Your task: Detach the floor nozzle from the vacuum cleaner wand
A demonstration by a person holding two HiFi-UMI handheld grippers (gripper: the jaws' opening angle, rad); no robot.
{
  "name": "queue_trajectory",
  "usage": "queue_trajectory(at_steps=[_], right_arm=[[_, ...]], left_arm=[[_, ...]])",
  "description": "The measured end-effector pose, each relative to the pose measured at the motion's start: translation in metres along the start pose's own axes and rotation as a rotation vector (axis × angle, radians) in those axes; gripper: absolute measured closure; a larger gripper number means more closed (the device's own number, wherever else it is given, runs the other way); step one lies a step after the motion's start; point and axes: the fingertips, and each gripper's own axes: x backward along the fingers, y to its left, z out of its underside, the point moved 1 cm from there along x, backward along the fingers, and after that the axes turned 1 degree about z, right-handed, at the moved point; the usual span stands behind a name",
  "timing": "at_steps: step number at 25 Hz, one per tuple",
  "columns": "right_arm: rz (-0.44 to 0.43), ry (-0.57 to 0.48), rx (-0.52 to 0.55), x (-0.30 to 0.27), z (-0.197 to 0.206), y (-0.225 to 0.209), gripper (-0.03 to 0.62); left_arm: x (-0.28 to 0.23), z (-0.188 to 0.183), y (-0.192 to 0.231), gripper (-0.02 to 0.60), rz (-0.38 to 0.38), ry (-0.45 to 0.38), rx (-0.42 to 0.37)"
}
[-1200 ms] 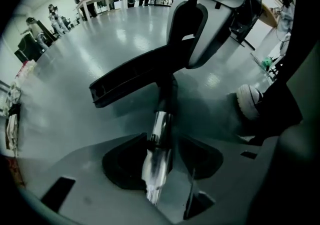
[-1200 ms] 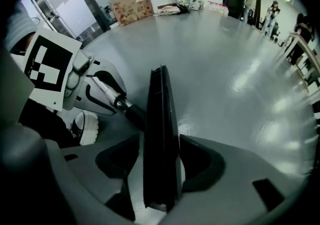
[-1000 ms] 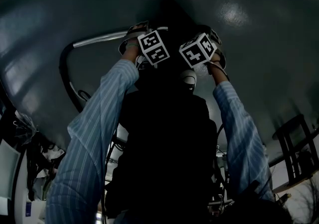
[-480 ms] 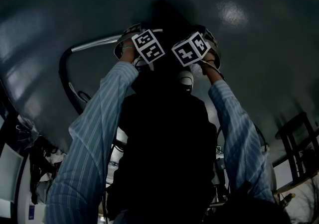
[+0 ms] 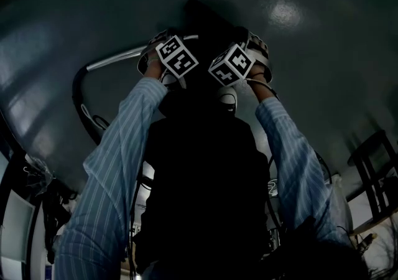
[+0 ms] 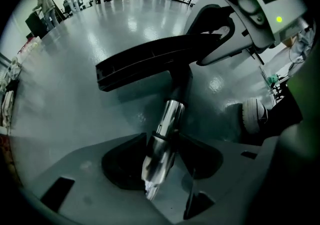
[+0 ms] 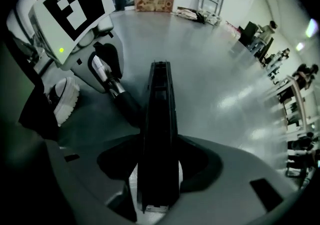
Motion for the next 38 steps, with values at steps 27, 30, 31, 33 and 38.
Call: queue_trajectory(at_steps=[27, 30, 31, 33, 38], right_arm=[[0.0, 0.133, -0.224, 0.068, 0.07, -0.065, 0.367], [-0.045, 0.069, -0.337, 0.102, 0.061, -0.06, 0.367], [-0.058, 0.051, -0.372, 0.12, 0.06, -0.06, 0.367], [-0.073, 0.024, -0.441, 0.156, 0.059, -0.061, 0.367], [-0.107, -0.02, -0.609, 0.202, 0.058, -0.074, 0.368]], left_arm=[[0.096, -0.007, 0.012, 0.388, -0.062, -0.055, -0.026], [0.127, -0.019, 0.005, 0.388, -0.06, -0.093, 0.032], [0.141, -0.025, -0.002, 0.388, -0.055, -0.108, 0.049], [0.172, -0.036, -0.017, 0.388, -0.045, -0.136, 0.072], [0.215, -0.064, -0.037, 0.388, -0.024, -0.188, 0.107]])
